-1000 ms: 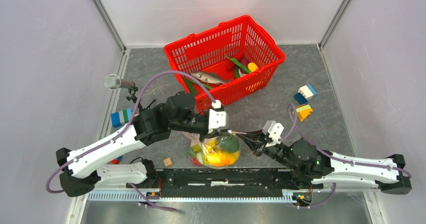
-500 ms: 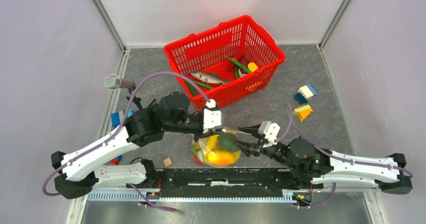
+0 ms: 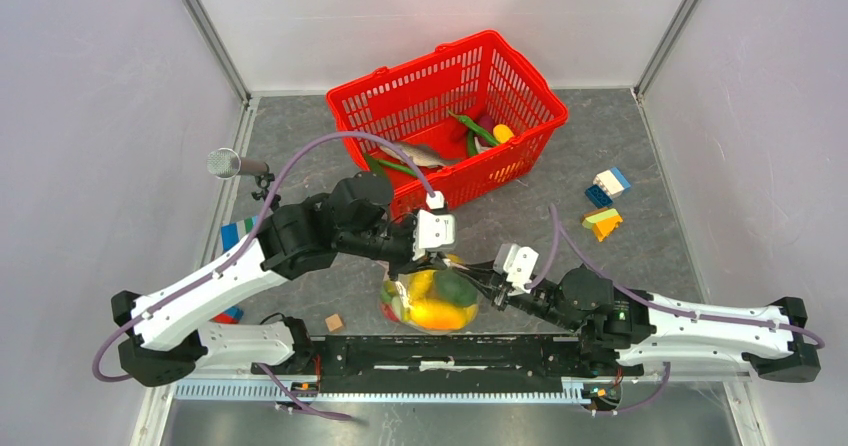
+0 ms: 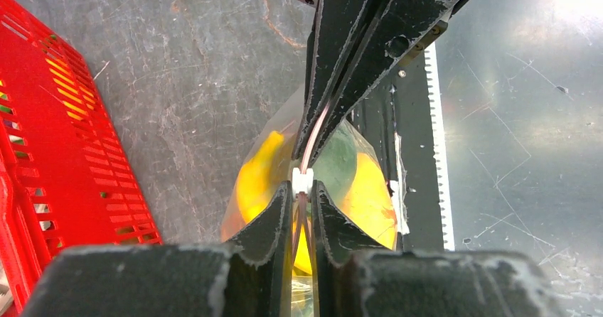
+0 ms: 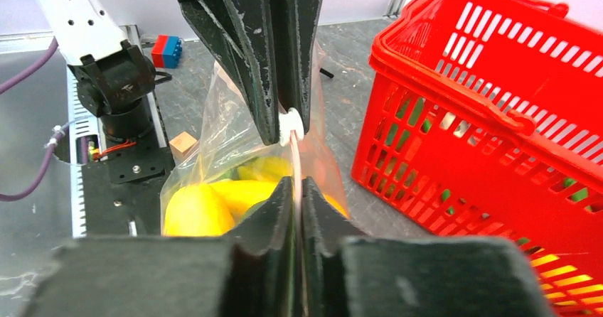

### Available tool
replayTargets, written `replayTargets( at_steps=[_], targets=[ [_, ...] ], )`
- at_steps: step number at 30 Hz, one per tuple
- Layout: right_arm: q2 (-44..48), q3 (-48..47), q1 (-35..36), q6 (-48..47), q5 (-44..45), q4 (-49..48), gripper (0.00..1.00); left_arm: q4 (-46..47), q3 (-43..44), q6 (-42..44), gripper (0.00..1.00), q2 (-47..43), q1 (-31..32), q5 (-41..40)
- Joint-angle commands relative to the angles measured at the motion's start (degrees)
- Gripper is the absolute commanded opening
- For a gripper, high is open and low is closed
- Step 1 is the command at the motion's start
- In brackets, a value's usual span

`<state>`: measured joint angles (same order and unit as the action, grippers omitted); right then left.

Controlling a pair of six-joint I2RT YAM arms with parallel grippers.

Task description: Place the food in the zip-top bag and seal the zipper

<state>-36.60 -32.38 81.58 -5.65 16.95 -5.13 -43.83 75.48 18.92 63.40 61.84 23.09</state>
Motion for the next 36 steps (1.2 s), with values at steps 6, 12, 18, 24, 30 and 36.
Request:
replayTargets(
  at_steps=[6, 12, 18, 24, 30, 36],
  targets=[
    [0.87, -1.14, -0.24, 1.52, 9.27, -1.58, 0.00, 1.02, -1.05, -0.27, 0.02, -5.44, -0.10, -3.82],
    [4.57, 0.42, -0.28, 2.81, 19.26, -1.36, 0.00, 1.39, -5.64, -1.37, 0.02, -11.47, -0.12, -10.09],
    [9.24, 1.75, -0.28, 3.26, 25.70, -1.04, 0.00, -0.17, -7.36, -1.68, 0.02, -15.67, -0.08, -14.37],
    [12.52, 2.50, -0.28, 3.98, 29.37, 0.57, 0.00, -1.49, -6.86, -1.48, 0.02, -16.64, -0.06, -16.65],
    [15.18, 2.37, -0.28, 4.60, 32.99, 1.64, 0.00, -1.79, -6.92, -1.74, 0.03, -17.21, -0.06, -18.20],
    [14.68, -0.07, -0.28, 3.66, 36.31, 3.71, 0.00, 5.51, -10.14, -4.02, 0.63, -18.96, -0.14, -22.86]
  ],
)
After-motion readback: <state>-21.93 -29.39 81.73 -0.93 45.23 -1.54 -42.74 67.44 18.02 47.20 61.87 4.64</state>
